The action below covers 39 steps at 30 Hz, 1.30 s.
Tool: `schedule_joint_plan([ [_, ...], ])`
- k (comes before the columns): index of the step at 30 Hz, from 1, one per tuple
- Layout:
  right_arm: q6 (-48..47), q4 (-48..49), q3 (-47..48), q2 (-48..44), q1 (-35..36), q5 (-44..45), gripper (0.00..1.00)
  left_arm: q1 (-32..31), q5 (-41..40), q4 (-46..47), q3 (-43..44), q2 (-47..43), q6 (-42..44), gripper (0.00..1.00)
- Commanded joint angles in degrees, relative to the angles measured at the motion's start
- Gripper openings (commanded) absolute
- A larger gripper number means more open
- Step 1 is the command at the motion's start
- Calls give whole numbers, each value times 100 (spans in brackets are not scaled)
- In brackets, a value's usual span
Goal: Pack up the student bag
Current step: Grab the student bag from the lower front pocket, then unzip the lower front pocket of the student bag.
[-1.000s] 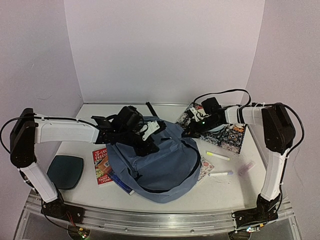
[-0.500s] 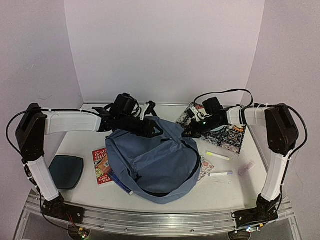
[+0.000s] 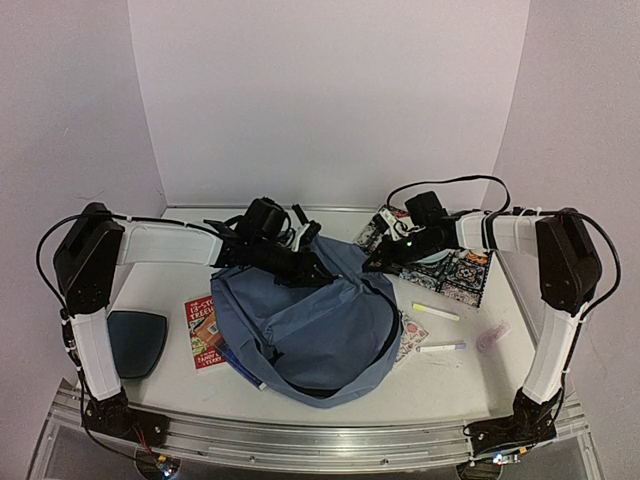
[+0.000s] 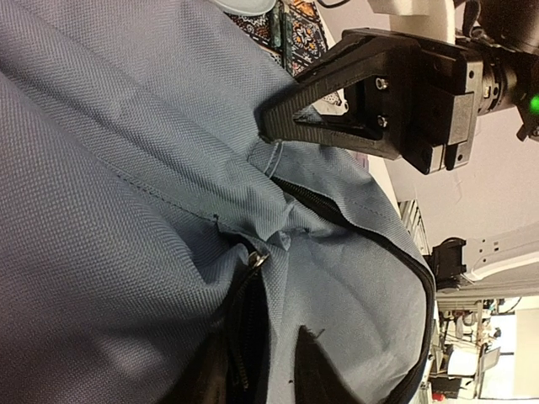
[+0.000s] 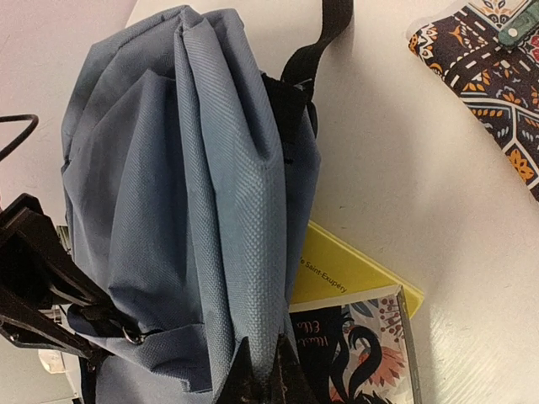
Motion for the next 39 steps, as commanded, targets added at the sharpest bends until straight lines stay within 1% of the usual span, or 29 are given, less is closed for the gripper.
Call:
schedule_joint_plan([
  [1, 26, 166, -63, -352, 59, -56, 0, 1, 209, 226, 281, 37, -131, 15],
  [2, 30, 167, -67, -365, 56, -48, 0, -2, 218, 227, 268, 28, -141, 10],
  [3, 28, 167, -72, -380, 53, -40, 0, -3, 199, 232, 235, -9, -144, 7],
  [6, 12, 167, -89, -403, 56, 5, 0, -3, 50, 236, 117, -163, -135, 0],
  [17, -25, 150, -160, -463, -14, 301, 0, 157, -208, 214, -837, -1062, -344, 0],
  [22, 16, 141, -205, -507, -148, 457, 0, 212, -319, -4, -1352, -1532, -386, 0],
  [25, 38, 131, -181, -513, -239, 528, 0, 248, -574, -317, -1576, -1847, -298, 0],
  [31, 139, 97, -83, -465, -459, 671, 0, 278, -1281, -1242, -1967, -2576, -23, 0],
  [39, 105, -40, 285, -188, -529, 832, 0, 293, -2414, -2366, -2364, -3442, 161, 0],
])
